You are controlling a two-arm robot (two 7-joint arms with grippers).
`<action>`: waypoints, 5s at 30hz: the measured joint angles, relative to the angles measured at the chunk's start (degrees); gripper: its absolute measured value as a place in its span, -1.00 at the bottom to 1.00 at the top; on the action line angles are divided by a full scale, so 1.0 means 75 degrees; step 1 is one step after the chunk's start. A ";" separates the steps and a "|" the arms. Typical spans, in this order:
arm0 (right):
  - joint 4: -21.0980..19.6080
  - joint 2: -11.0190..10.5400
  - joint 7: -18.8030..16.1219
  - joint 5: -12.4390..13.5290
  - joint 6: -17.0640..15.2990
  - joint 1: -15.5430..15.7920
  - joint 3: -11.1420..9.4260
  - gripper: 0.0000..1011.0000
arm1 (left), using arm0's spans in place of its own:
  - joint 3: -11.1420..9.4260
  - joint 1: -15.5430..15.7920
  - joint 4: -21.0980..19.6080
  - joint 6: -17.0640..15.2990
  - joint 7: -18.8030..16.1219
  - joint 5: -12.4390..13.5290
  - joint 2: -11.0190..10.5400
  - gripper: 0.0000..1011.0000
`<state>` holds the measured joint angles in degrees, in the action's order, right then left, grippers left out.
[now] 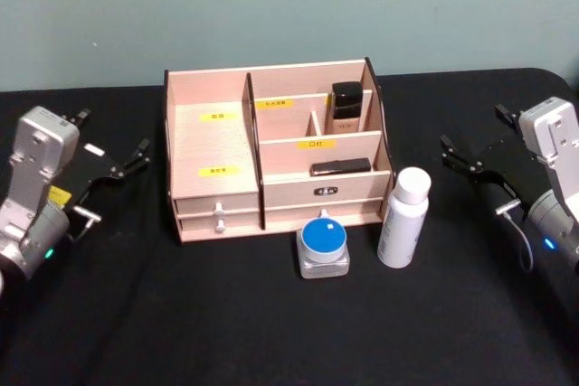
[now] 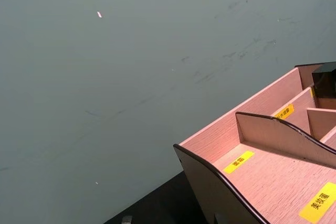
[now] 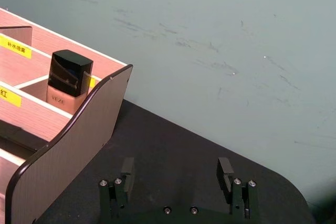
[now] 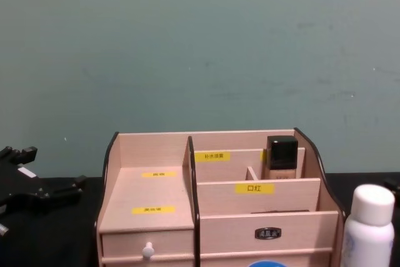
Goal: Pick up the facial cleanser and watermelon frost from the table and place them into the tiered storage box.
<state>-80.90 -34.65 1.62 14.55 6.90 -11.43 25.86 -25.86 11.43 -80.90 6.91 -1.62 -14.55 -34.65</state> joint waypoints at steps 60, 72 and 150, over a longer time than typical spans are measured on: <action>-0.5332 -0.1530 -0.1331 0.1635 -0.1405 0.4798 -0.2776 0.98 | 0.0000 0.0000 0.0000 0.0000 0.0000 0.0000 0.0000 1.00; -0.4484 -0.1024 -0.1838 0.1932 -0.1684 0.4285 -0.2341 0.98 | 0.0000 0.0000 0.0000 0.0000 0.0000 0.0000 0.0000 1.00; -0.1602 0.0502 -0.3313 0.1219 -0.1896 0.1350 -0.1086 0.98 | 0.0000 0.0000 0.0000 0.0000 0.0000 0.0000 0.0000 1.00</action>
<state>-92.92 -30.88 -23.23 23.69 -7.32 -1.30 17.72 -25.86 11.43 -80.90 6.91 -1.62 -14.55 -34.65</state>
